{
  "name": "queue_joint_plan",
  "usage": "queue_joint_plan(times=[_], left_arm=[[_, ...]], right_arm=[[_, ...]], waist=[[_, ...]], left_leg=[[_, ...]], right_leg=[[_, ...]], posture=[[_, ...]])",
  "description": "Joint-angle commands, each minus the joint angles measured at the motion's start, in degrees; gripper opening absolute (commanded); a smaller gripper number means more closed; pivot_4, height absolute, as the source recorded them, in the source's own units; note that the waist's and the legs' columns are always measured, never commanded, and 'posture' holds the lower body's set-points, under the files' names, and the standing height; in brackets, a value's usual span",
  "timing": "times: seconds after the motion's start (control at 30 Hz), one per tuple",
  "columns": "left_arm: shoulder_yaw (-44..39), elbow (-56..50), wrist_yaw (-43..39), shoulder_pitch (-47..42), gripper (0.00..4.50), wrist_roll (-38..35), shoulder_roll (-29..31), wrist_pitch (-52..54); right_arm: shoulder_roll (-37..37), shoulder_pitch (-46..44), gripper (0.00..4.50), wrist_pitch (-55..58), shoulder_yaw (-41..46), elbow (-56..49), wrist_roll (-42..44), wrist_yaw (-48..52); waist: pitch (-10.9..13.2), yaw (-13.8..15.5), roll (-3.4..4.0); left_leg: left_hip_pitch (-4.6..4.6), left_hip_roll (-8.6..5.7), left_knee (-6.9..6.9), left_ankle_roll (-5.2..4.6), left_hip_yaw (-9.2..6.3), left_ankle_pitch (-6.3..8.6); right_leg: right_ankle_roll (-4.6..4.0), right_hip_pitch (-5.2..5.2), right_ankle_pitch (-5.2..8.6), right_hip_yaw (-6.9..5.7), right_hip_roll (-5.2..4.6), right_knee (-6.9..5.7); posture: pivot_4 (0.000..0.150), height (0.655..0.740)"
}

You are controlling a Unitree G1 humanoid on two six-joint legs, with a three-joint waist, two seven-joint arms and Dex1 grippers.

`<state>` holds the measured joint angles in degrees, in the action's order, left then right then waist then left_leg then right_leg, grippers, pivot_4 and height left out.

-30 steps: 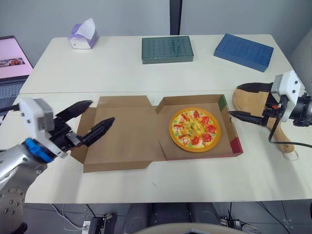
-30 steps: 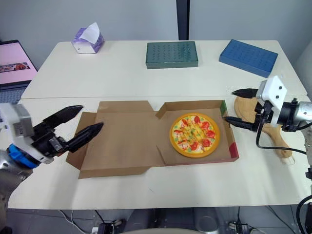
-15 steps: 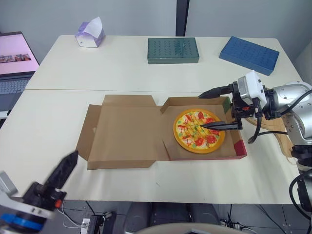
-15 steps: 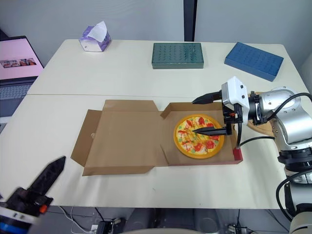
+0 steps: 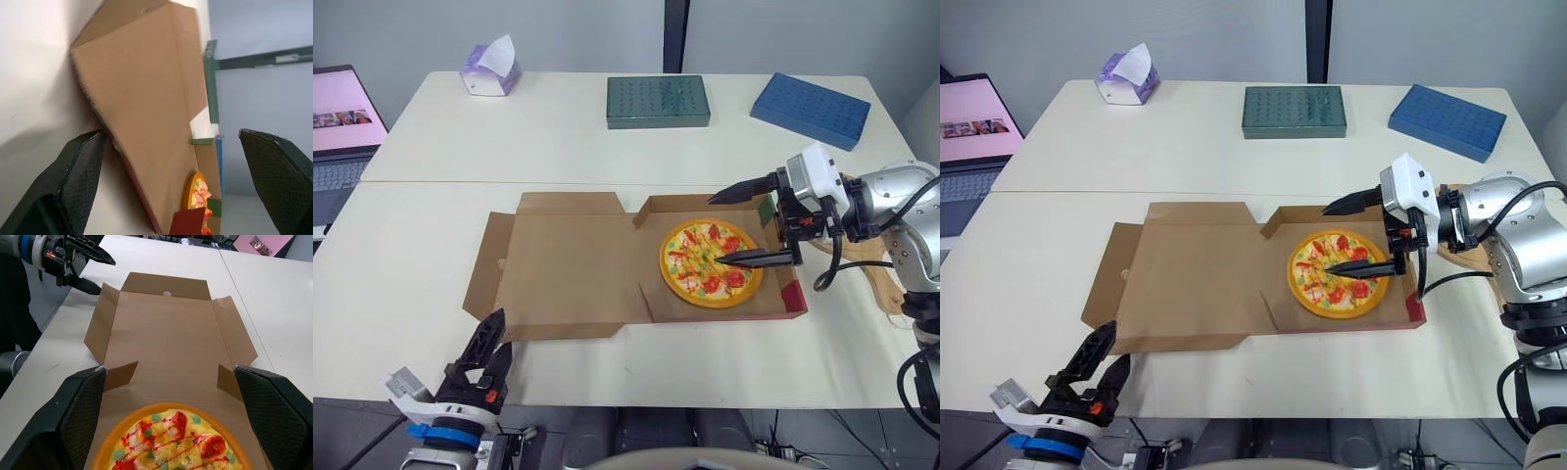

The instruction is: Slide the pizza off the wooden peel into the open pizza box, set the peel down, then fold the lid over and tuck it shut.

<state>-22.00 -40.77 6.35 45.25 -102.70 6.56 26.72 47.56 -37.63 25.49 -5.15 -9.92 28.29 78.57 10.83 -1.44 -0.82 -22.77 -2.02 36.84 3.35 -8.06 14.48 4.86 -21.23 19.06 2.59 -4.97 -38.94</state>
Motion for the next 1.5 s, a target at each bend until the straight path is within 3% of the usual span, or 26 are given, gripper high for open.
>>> queue_joint_plan(times=[0.03,0.43,0.9,0.93,1.23,1.5], left_arm=[[2.09,-2.34,0.24,2.62,4.50,0.96,-0.67,-1.13],[3.83,2.76,5.28,-3.18,4.50,1.37,-0.27,-5.01],[2.84,7.37,1.86,-3.84,0.17,1.52,1.69,-2.53],[2.58,7.29,1.85,-4.00,0.06,1.42,1.95,-2.50],[0.13,0.49,4.65,-4.38,0.06,-0.87,6.21,-3.14],[-6.88,-2.06,3.02,-8.28,0.06,-0.62,18.18,-2.12]], right_arm=[[1.36,-1.45,4.47,0.67,2.41,-2.07,1.38,0.02],[1.33,-3.07,4.47,1.63,2.12,-1.45,1.16,0.20],[1.81,-2.41,4.50,2.27,2.93,-1.93,1.17,-0.43],[1.77,-2.31,4.50,2.23,2.95,-1.96,1.16,-0.50],[1.30,-1.37,4.50,1.10,3.16,-1.75,0.46,-1.72],[-0.67,-2.59,4.50,-0.96,1.88,2.78,-6.83,-10.86]], waist=[[0.00,-0.02,0.00],[-0.01,0.01,-0.02],[-0.08,0.03,0.10],[-0.13,0.03,0.18],[-0.07,0.02,0.06],[-0.09,-0.10,0.03]], left_leg=[[0.00,0.00,0.00,0.00,0.00,0.00],[0.00,-0.01,-0.01,-0.01,0.01,0.00],[0.01,-0.03,-0.02,-0.01,0.00,0.00],[0.01,-0.03,-0.02,-0.01,0.00,0.00],[-0.01,-0.03,-0.02,-0.01,-0.03,0.00],[0.01,-0.01,-0.05,0.00,-0.02,0.00]], right_leg=[[0.00,0.00,0.00,0.00,0.00,0.00],[0.00,0.00,0.00,0.00,0.00,0.01],[0.01,0.00,0.00,0.00,-0.01,0.01],[0.01,0.00,0.00,0.00,-0.01,0.01],[0.01,-0.02,0.00,-0.02,-0.02,0.01],[0.01,-0.05,0.00,-0.01,0.00,0.00]], posture=[[0.150,0.7400],[0.150,0.7400],[0.150,0.7400],[0.150,0.7400],[0.150,0.7400],[0.150,0.7400]])
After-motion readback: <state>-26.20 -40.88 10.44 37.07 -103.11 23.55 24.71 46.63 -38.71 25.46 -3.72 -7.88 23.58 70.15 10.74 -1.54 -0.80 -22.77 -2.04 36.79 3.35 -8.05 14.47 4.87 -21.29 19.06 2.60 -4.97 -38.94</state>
